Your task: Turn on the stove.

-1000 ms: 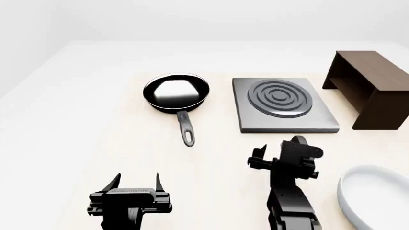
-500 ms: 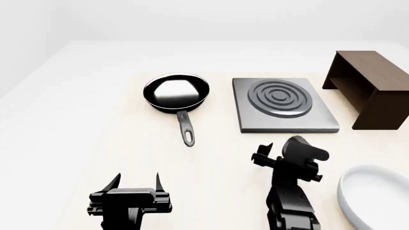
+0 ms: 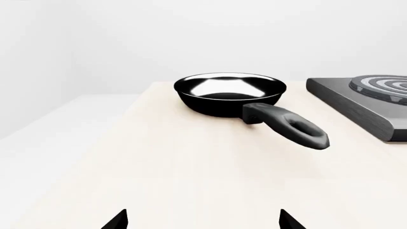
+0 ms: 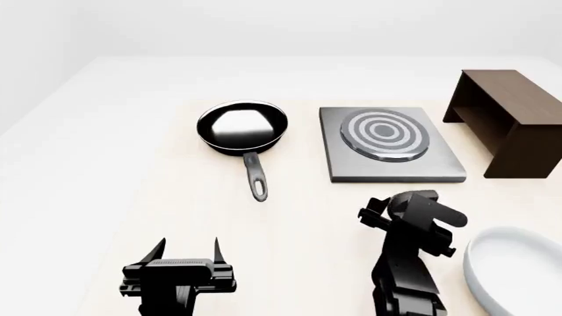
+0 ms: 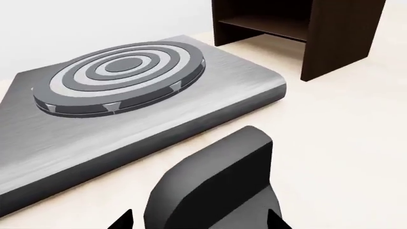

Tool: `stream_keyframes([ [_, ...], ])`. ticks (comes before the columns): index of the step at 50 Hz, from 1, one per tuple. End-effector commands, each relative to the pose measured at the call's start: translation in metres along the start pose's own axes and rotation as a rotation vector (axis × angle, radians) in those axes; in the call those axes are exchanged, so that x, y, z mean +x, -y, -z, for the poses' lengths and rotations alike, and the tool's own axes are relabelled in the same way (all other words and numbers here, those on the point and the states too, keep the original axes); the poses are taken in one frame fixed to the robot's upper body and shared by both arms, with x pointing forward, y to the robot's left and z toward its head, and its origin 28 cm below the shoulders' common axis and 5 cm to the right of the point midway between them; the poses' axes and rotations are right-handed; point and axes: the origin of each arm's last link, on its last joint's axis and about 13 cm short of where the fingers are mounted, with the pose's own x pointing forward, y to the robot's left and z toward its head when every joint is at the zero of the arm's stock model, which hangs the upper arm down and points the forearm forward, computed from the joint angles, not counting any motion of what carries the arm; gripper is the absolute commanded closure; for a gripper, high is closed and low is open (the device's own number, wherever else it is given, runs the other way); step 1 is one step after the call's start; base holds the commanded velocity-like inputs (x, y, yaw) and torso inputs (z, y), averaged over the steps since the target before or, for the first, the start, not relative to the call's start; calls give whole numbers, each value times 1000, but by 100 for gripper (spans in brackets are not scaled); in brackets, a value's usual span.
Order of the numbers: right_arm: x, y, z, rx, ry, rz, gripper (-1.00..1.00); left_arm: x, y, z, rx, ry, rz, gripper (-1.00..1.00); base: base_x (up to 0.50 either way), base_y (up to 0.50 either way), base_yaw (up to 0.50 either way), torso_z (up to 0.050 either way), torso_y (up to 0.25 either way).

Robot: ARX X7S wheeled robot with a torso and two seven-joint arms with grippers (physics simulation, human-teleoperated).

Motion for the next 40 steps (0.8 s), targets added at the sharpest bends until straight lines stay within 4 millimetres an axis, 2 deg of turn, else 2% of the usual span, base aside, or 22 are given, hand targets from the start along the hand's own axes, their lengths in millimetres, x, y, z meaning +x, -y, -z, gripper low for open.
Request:
stream_keyframes([
  [1,-2,0,2,-17,17,-15,-100,-1,0,-1,-2,5,-3,-100,0,0,0,0,0],
  [19,-5,1,4,-19,19,-16,-100,-1,-1,0,-1,6,-3,-100,0,0,0,0,0],
  [40,-20,2,1,-16,33,-69,-100,-1,0,-1,-1,6,-2,-100,0,0,0,0,0],
])
